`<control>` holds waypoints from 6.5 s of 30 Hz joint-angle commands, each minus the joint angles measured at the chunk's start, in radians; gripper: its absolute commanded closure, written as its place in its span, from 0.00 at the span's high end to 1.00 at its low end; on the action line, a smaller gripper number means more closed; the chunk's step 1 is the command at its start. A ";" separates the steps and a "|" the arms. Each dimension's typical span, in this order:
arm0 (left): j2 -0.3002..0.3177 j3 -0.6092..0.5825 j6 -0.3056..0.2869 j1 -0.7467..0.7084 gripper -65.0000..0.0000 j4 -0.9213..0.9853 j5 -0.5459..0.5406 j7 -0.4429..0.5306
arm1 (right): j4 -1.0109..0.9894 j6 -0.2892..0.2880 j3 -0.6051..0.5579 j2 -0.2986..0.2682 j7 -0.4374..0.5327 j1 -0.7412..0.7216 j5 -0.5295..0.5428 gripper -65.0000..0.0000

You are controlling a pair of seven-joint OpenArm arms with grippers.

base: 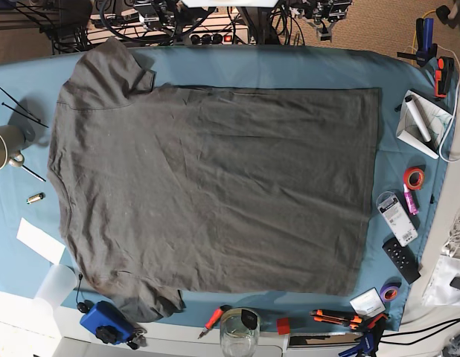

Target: Fold the T-shirt properly

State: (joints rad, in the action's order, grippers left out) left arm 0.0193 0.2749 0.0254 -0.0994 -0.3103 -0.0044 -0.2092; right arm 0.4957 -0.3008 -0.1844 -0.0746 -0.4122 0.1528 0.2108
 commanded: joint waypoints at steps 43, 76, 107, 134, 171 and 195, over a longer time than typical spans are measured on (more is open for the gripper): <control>0.091 -0.002 0.001 -0.119 0.00 -0.078 -0.071 -0.015 | 0.087 -0.006 0.003 -0.023 -0.064 0.075 0.005 0.00; 0.217 -0.002 -0.034 -0.826 0.00 -1.099 -0.270 -0.078 | 1.130 -0.003 0.418 -0.155 -0.241 0.854 0.290 0.00; 0.216 -0.002 -0.033 -0.885 0.00 -1.689 -0.269 -0.434 | 1.667 -0.178 1.108 -0.064 -0.602 0.975 0.732 0.00; 0.216 -0.002 -0.086 -0.748 0.53 -1.812 -0.297 -0.498 | 1.657 -0.182 1.109 -0.042 -0.630 0.769 0.658 0.37; 0.213 -0.002 -0.087 -0.706 0.53 -1.812 -0.314 -0.507 | 1.256 -0.244 0.985 -0.166 -0.697 0.473 0.741 0.37; 0.214 -0.002 -0.086 -0.678 0.53 -1.812 -0.314 -0.471 | 1.256 -0.245 0.953 -0.069 -0.653 0.460 0.730 0.37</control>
State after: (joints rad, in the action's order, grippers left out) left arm 0.2272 0.2695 -0.0605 -0.7738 -2.1048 -0.3161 -0.6960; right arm 1.7420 -0.5468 0.7685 -0.1379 -1.0489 0.6018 0.9474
